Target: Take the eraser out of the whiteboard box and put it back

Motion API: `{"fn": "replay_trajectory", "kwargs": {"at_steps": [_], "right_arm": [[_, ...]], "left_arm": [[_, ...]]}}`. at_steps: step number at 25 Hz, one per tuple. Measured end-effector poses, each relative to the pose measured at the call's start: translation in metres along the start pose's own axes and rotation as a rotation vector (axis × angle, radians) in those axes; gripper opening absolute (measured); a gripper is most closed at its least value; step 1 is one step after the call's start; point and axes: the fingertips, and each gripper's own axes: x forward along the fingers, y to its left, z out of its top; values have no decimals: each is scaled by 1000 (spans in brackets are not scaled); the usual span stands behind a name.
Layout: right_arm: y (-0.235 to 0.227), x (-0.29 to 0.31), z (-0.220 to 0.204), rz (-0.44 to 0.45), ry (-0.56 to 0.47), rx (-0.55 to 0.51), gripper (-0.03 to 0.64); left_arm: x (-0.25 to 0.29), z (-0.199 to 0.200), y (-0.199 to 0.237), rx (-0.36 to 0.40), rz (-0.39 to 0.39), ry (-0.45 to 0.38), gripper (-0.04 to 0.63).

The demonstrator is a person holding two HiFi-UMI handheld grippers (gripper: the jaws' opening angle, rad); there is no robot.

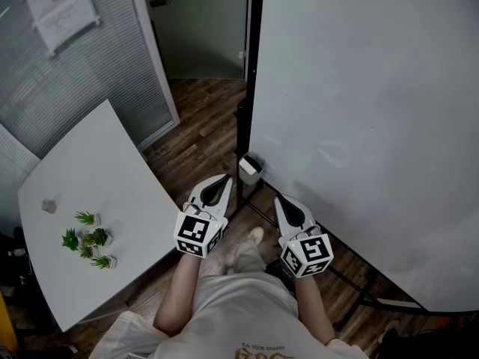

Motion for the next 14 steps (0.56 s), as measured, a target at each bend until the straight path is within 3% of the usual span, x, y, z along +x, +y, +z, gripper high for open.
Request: {"fn": "replay_trajectory", "kwargs": {"at_steps": [14], "right_arm": [[-3,1,5,7,-20,20,11]], "left_arm": [[5,-2,3,-2,3,5,-5]]}}
